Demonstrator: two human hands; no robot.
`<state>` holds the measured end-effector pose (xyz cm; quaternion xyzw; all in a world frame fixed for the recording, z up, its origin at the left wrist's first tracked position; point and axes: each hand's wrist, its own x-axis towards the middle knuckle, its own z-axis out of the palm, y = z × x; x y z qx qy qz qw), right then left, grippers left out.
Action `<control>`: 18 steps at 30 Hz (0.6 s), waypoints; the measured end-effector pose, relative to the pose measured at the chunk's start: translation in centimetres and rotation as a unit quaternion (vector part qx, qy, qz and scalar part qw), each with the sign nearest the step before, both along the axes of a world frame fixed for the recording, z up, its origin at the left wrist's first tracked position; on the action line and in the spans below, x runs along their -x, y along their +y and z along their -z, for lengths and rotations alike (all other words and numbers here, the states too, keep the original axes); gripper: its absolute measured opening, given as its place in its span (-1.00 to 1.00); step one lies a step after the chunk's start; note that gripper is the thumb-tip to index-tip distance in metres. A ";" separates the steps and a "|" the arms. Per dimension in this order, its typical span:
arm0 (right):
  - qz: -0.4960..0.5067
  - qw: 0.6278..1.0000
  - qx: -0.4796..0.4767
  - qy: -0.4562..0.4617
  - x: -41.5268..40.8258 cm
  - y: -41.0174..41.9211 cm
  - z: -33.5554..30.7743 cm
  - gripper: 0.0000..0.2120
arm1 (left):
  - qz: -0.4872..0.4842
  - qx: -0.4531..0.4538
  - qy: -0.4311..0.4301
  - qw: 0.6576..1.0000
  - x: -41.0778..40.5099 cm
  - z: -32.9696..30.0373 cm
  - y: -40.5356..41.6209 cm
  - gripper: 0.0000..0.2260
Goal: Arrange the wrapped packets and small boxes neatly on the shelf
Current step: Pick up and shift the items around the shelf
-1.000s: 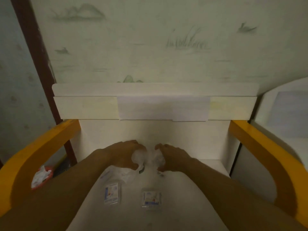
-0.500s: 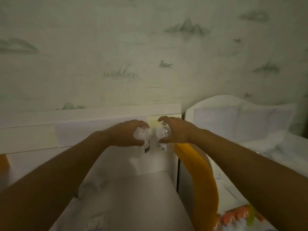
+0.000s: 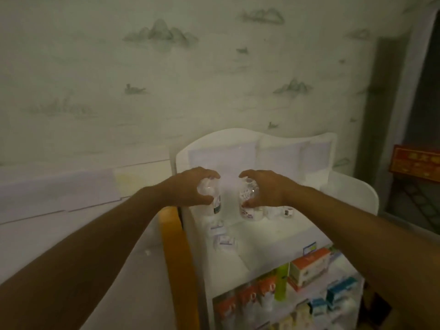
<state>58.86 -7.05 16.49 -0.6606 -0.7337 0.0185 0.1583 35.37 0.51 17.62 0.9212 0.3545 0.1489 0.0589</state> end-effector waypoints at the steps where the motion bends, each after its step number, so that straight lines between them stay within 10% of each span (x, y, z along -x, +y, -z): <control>1: 0.003 1.000 0.008 -0.009 -1.3 -0.3 0.7 -0.21 | 0.004 0.000 0.013 1.000 -1.6 0.9 -0.2 -0.41; 18: 0.068 0.995 0.077 0.003 -16.6 5.5 8.2 -0.20 | 0.024 -0.011 0.190 0.981 -16.5 9.9 7.8 -0.39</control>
